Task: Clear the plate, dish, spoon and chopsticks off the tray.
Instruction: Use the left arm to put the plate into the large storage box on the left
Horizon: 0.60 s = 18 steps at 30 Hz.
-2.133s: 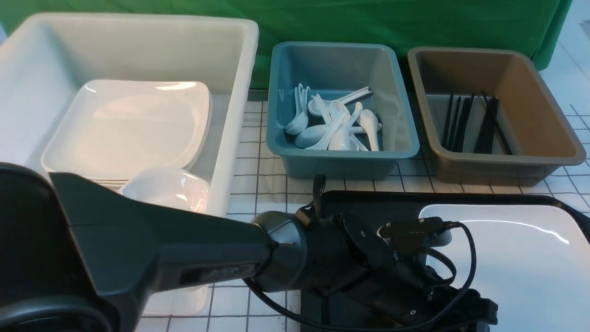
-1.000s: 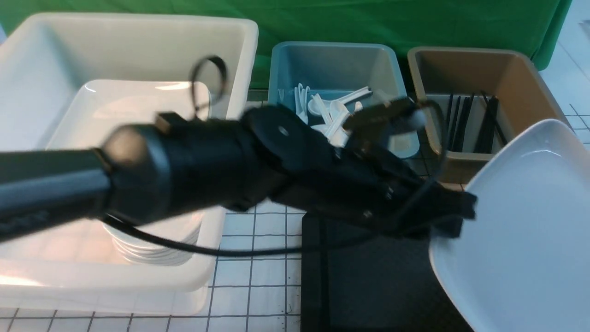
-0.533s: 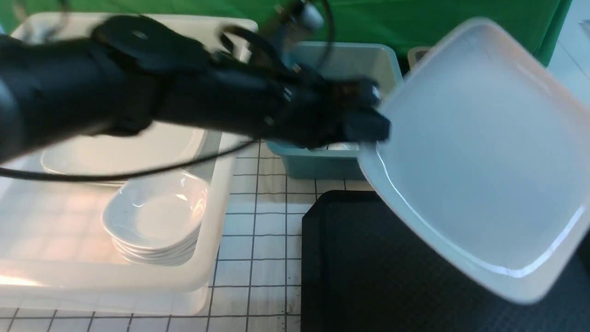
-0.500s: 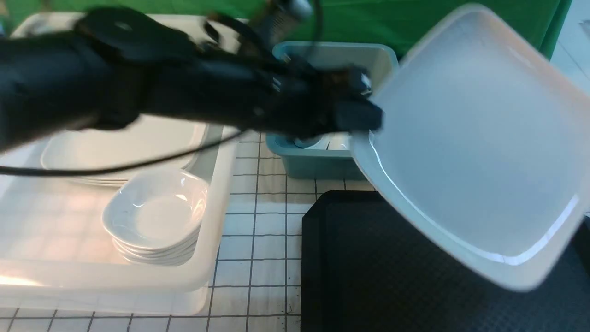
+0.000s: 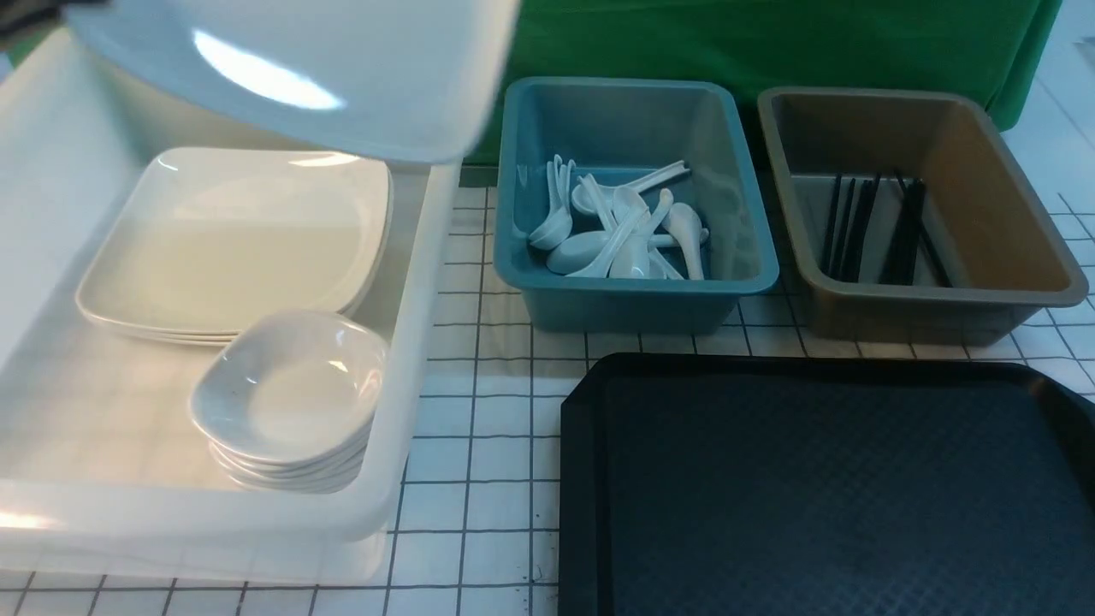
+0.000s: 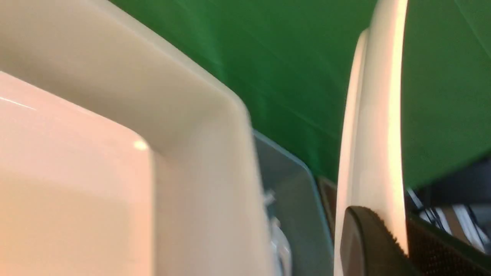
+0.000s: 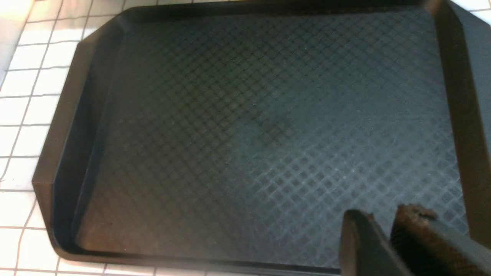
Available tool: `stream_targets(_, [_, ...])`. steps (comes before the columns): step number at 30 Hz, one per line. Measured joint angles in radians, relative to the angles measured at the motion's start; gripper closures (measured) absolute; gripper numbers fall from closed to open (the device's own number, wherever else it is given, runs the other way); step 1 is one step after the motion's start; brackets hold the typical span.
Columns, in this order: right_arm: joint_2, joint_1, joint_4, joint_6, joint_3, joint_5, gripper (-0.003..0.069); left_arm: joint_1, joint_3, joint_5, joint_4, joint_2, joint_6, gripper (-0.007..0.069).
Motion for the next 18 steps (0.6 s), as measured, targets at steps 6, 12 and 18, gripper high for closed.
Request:
stream_targets(6, [0.0, 0.0, -0.001, 0.0, 0.0, -0.001, 0.0481, 0.138, 0.0, -0.03, 0.002, 0.055, 0.02, 0.0605])
stream_targets(12, [0.0, 0.0, -0.001, 0.0, 0.0, -0.011, 0.0481, 0.104, 0.0, -0.111, -0.006, 0.152, 0.113, 0.0605])
stream_targets(18, [0.0, 0.0, -0.001, 0.0, 0.0, -0.011, 0.0481, 0.054, 0.0, -0.139, -0.014, 0.271, 0.254, 0.0605])
